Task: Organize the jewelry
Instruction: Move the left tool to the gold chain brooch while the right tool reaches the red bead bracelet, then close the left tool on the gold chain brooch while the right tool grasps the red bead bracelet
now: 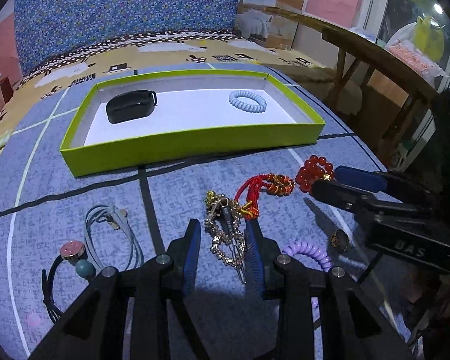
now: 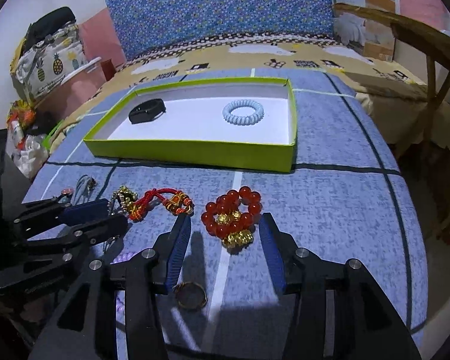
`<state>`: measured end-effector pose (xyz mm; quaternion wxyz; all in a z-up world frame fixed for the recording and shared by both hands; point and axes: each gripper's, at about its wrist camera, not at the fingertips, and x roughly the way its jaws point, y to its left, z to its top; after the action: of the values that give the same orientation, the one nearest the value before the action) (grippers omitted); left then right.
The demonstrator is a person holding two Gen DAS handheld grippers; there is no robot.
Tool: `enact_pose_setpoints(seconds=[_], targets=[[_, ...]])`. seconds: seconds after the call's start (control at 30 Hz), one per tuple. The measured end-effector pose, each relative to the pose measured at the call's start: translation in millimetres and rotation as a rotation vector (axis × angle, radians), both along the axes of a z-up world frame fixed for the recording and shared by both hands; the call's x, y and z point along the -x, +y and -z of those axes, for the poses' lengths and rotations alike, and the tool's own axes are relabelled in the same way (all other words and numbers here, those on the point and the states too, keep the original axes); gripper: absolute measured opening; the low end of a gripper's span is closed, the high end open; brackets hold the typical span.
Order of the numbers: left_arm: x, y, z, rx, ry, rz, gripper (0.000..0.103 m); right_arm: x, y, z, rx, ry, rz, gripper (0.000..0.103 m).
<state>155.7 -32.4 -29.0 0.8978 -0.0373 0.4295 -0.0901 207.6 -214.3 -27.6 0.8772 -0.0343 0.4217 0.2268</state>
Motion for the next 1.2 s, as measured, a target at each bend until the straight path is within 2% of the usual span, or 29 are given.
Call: enact_pose_setpoints(seconds=[0.07,0.13,0.2,0.33,0.5,0.9,1.2], targets=[[0,1,0,0.001,-0.001,0.002,0.032,-5,2,4,0.013,0.018,0.007,0.048],[1,3,0,-0.002,-0.003,-0.005,0.024,-8,2,6,0.011,0.026,0.013,0.048],[0,6,0,0.008,-0.002,-0.007,0.024,-10,0,5,-0.003,0.033,0.015,0.048],[1,11,-1,0.021,-0.005,-0.012,0.024,-10,-5,4,-0.033,0.043,0.024,0.027],[7,15,-4,0.041,-0.023,-0.011,0.024,-5,-10,0,-0.058,0.035,0.024,0.019],[28,28,-14,0.078,-0.062,-0.026,0.024,16,-18,-4,-0.092,0.029,0.031,0.019],[47,33,-30,0.093,-0.11,-0.032,0.024,39,-27,-20,-0.145,-0.015,0.034,0.019]])
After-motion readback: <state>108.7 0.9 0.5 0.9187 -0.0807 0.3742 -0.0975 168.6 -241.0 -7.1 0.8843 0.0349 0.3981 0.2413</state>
